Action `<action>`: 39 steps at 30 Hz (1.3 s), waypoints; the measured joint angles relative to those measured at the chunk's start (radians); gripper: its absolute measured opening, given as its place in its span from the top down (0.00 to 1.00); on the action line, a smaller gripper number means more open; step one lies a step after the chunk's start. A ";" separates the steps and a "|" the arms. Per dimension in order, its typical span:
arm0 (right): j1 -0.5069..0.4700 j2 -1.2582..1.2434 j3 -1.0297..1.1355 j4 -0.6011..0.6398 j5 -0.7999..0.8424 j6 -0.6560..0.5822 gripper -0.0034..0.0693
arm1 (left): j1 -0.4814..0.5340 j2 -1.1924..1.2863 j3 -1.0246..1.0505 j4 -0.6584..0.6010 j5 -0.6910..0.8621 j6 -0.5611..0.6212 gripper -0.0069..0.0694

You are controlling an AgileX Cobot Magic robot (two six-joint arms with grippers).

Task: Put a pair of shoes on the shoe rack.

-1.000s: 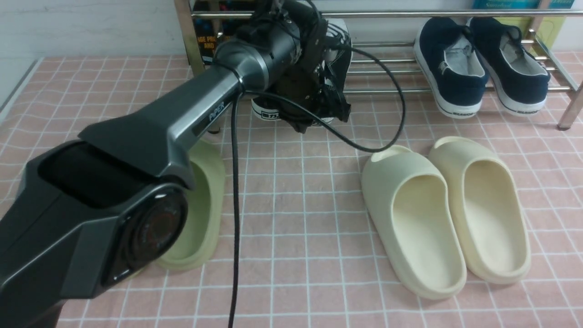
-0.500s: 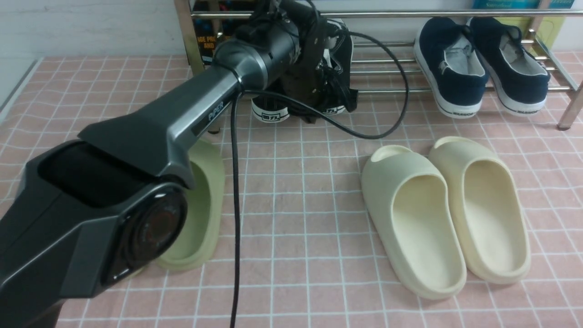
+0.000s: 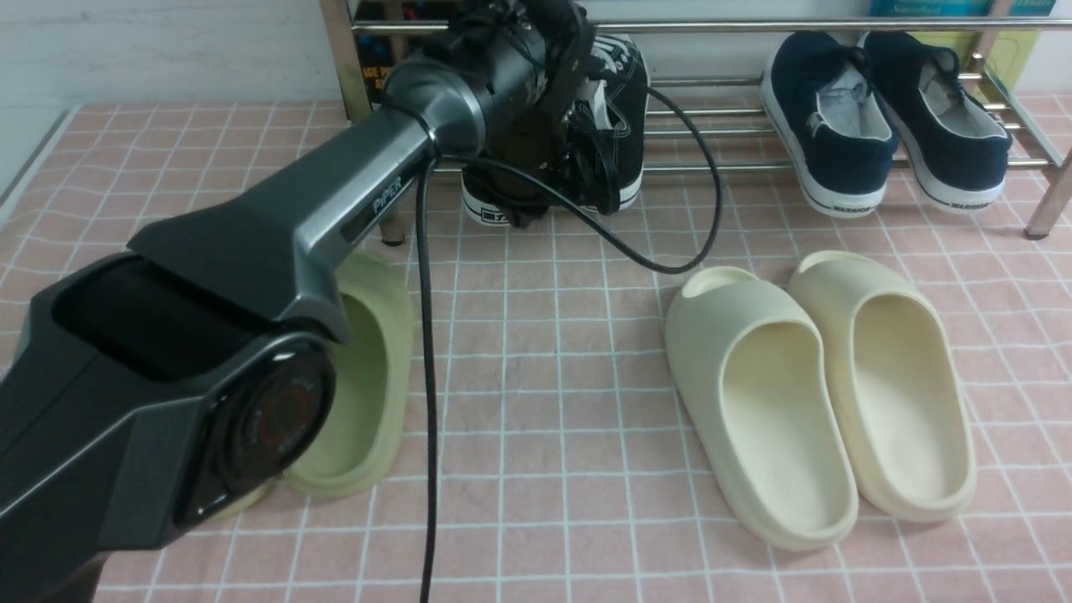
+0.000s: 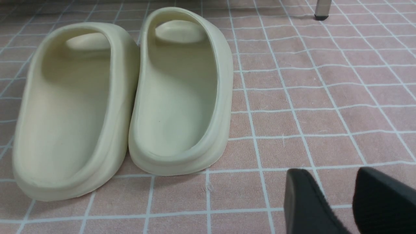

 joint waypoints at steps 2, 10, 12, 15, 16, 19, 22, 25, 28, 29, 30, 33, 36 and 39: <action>0.000 0.000 0.000 0.000 0.000 0.000 0.62 | -0.003 0.003 0.000 0.016 -0.010 -0.035 0.90; 0.000 0.000 0.000 0.001 0.000 0.000 0.62 | -0.007 0.012 0.000 0.054 -0.108 -0.085 0.89; 0.000 0.000 0.000 0.001 0.000 0.000 0.62 | -0.007 0.012 0.000 0.053 -0.095 -0.085 0.89; 0.000 0.000 0.000 0.001 0.000 0.000 0.62 | -0.007 0.006 0.000 0.048 -0.057 -0.082 0.89; 0.000 0.000 0.000 0.001 0.000 0.000 0.62 | -0.007 -0.006 0.000 0.034 -0.022 -0.069 0.89; 0.000 0.000 0.000 0.001 0.000 0.000 0.62 | -0.007 -0.066 0.000 -0.009 0.052 -0.013 0.89; 0.000 0.000 0.000 0.001 0.000 0.000 0.62 | -0.007 -0.161 0.000 -0.037 0.110 0.044 0.89; 0.000 0.000 0.000 0.001 0.000 0.000 0.62 | -0.007 -0.258 0.000 -0.052 0.131 0.087 0.88; 0.000 0.000 0.000 0.000 0.000 0.000 0.62 | -0.007 -0.444 0.007 -0.054 0.131 0.131 0.88; 0.000 0.000 0.000 0.000 0.000 0.000 0.62 | -0.007 -0.503 0.023 -0.054 0.131 0.138 0.88; 0.000 0.000 0.000 0.000 0.000 0.000 0.62 | -0.007 -0.552 0.042 -0.055 0.131 0.143 0.88; 0.000 0.000 0.000 0.000 0.000 0.000 0.62 | -0.007 -0.739 0.166 -0.055 0.131 0.157 0.88; 0.000 0.000 0.000 0.000 0.000 0.000 0.62 | -0.007 -0.904 0.337 -0.050 0.118 0.159 0.88; 0.000 0.000 0.000 0.001 0.000 0.000 0.62 | -0.007 -1.200 0.730 -0.004 -0.064 0.087 0.88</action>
